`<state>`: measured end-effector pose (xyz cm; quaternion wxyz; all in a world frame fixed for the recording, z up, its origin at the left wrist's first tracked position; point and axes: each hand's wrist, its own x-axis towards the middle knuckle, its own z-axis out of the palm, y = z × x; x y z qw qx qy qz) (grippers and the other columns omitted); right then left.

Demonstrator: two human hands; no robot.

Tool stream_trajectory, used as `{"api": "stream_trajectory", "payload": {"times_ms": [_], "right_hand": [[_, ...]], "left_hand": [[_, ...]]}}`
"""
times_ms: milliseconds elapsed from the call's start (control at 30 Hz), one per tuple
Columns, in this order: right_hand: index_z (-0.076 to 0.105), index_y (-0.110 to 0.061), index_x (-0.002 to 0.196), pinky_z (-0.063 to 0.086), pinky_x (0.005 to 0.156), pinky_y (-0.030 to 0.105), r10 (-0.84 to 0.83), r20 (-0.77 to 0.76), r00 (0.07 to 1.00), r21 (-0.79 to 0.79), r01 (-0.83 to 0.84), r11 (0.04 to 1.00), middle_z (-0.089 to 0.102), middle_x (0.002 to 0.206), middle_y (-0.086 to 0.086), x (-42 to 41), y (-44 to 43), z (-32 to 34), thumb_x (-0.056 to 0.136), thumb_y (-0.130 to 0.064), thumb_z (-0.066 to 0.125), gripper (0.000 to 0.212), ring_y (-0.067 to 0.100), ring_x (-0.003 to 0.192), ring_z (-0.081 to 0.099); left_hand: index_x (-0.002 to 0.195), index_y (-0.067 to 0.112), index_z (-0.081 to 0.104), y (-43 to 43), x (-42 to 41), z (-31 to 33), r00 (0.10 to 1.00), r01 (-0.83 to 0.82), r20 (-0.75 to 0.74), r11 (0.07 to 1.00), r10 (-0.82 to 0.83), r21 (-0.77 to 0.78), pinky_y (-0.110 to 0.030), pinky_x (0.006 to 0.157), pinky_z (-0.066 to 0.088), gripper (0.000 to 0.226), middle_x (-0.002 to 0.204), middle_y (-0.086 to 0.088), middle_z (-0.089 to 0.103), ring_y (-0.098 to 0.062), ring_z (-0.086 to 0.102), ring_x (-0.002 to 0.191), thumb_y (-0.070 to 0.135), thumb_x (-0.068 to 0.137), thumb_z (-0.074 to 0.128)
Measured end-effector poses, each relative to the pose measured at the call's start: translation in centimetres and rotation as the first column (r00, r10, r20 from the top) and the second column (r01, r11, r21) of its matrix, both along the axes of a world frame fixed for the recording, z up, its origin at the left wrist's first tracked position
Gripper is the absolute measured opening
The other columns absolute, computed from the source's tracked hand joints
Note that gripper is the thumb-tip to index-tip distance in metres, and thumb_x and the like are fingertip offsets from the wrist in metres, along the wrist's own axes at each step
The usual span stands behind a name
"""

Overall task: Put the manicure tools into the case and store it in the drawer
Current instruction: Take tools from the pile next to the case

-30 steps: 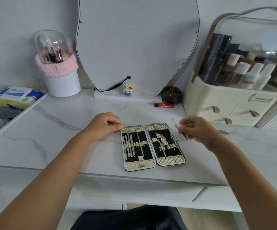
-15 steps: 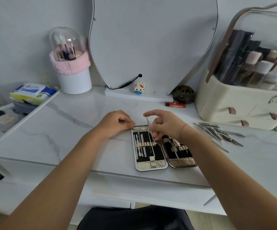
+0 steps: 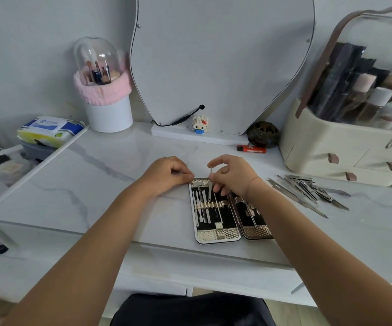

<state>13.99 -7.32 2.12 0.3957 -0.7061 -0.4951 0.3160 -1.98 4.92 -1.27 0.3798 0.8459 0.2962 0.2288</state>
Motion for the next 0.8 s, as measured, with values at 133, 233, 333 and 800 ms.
{"api": "stream_trajectory", "payload": {"times_ms": [133,233,333,800], "right_hand": [[0.060,-0.013,0.104,0.042,0.042,0.018,0.051,0.085,0.995,-0.039,-0.048,0.998,0.065,0.060,0.004,0.0,-0.1,0.4,0.086,-0.010,0.062,0.019,0.006,0.035,0.047],[0.063,-0.011,0.102,0.042,0.042,0.017,0.095,0.130,0.987,-0.059,-0.088,0.994,0.064,0.064,0.001,0.1,0.0,0.5,0.086,-0.010,0.060,0.016,0.002,0.037,0.048],[0.069,-0.012,0.097,0.043,0.049,0.021,0.116,0.215,0.970,-0.087,-0.100,0.991,0.061,0.063,-0.002,0.2,0.2,0.4,0.088,-0.015,0.057,0.015,0.007,0.046,0.048],[0.065,-0.018,0.119,0.043,0.085,0.032,0.322,0.499,0.804,-0.220,-0.242,0.945,0.066,0.103,0.011,-0.4,-1.7,1.5,0.096,-0.030,0.044,0.033,0.023,0.097,0.057]], "left_hand": [[0.075,0.032,0.071,-0.1,0.1,0.1,1.000,0.000,0.004,1.000,0.000,-0.002,-0.015,0.081,0.040,0.008,0.094,0.005,0.063,-0.008,0.058,0.093,0.025,0.075,0.076],[0.077,0.030,0.072,0.0,0.0,0.1,1.000,0.005,0.007,1.000,-0.005,0.005,-0.019,0.084,0.041,0.007,0.093,0.006,0.063,-0.009,0.057,0.094,0.025,0.075,0.076],[0.076,0.031,0.072,0.0,0.0,0.0,1.000,0.006,0.007,1.000,-0.006,0.005,-0.022,0.086,0.041,0.008,0.092,0.007,0.063,-0.009,0.057,0.094,0.025,0.074,0.076],[0.079,0.024,0.074,0.0,0.0,-0.1,1.000,-0.009,0.008,1.000,0.009,0.006,-0.015,0.082,0.039,0.005,0.092,0.005,0.064,-0.007,0.057,0.092,0.025,0.074,0.076]]}}
